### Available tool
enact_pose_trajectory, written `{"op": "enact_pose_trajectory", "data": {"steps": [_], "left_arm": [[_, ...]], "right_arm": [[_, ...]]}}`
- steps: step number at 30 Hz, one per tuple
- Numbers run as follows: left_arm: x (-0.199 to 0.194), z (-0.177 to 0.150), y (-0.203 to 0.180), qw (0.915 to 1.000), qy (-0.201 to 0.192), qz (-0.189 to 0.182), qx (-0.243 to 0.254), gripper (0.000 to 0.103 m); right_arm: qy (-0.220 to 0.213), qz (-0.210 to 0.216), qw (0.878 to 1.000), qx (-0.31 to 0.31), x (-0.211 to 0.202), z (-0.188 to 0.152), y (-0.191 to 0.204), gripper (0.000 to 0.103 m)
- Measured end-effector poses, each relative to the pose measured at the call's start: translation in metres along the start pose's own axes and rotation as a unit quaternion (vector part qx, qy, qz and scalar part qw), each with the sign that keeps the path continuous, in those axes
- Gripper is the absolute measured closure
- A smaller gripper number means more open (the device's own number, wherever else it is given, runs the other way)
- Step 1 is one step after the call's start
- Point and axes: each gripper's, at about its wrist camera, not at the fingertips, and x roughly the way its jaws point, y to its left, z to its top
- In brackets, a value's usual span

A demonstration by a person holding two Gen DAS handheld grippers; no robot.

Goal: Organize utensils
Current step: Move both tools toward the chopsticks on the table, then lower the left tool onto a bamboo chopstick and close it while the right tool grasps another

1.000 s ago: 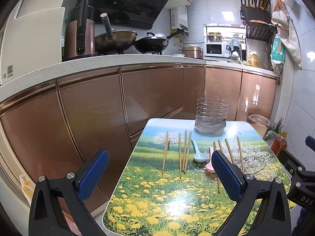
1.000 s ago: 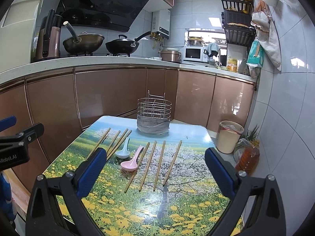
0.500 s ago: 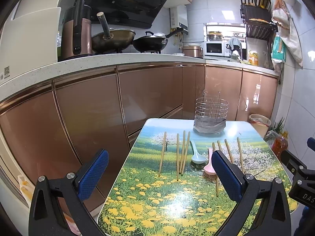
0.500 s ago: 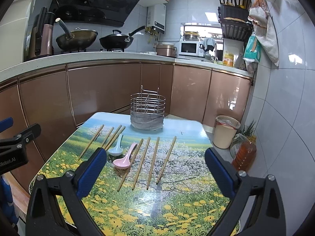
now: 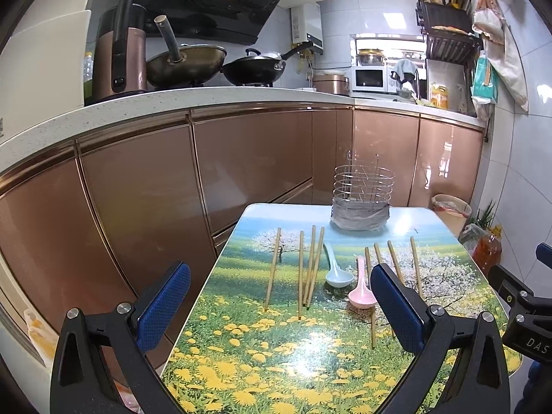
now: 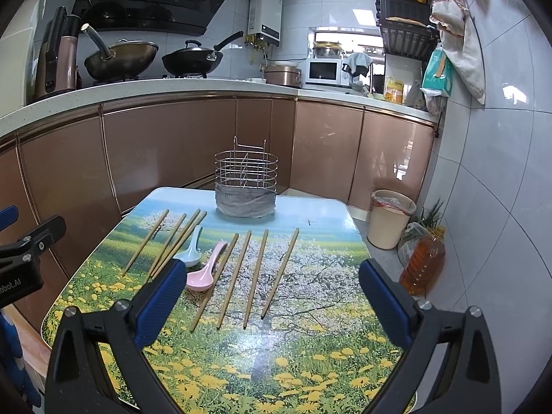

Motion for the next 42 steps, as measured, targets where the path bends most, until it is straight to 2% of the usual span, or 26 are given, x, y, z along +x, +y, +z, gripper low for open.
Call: {"op": "enact_pose_trajectory", "data": {"steps": [15, 20, 29, 34, 37, 39, 42], "left_arm": [[0.018, 0.003, -0.014, 0.9996, 0.021, -0.011, 0.013, 0.0], [0.027, 0.014, -0.011, 0.9991, 0.035, -0.021, 0.011, 0.0], [0.063, 0.07, 0.023, 0.9976, 0.061, -0.026, -0.022, 0.0], [0.093, 0.111, 0.027, 0.9962, 0.073, -0.045, -0.016, 0.0], [0.113, 0.124, 0.023, 0.9949, 0.085, -0.054, -0.007, 0.001], [0.132, 0.128, 0.02, 0.9924, 0.104, -0.066, -0.001, 0.002], [0.161, 0.125, 0.015, 0.9855, 0.143, -0.091, 0.0, 0.009]], "right_arm": [[0.018, 0.004, 1.0, 0.011, 0.018, 0.0, -0.007, 0.002], [0.02, 0.013, 1.0, 0.017, 0.025, 0.008, -0.015, 0.002], [0.013, 0.012, 0.999, 0.029, 0.037, 0.049, -0.049, 0.002], [0.014, 0.009, 1.0, 0.023, 0.048, 0.087, -0.066, 0.002], [0.021, 0.02, 0.999, 0.021, 0.06, 0.109, -0.071, 0.003], [0.036, 0.03, 0.999, 0.024, 0.075, 0.121, -0.074, 0.003], [0.061, 0.035, 0.997, 0.022, 0.098, 0.128, -0.074, 0.004]]}}
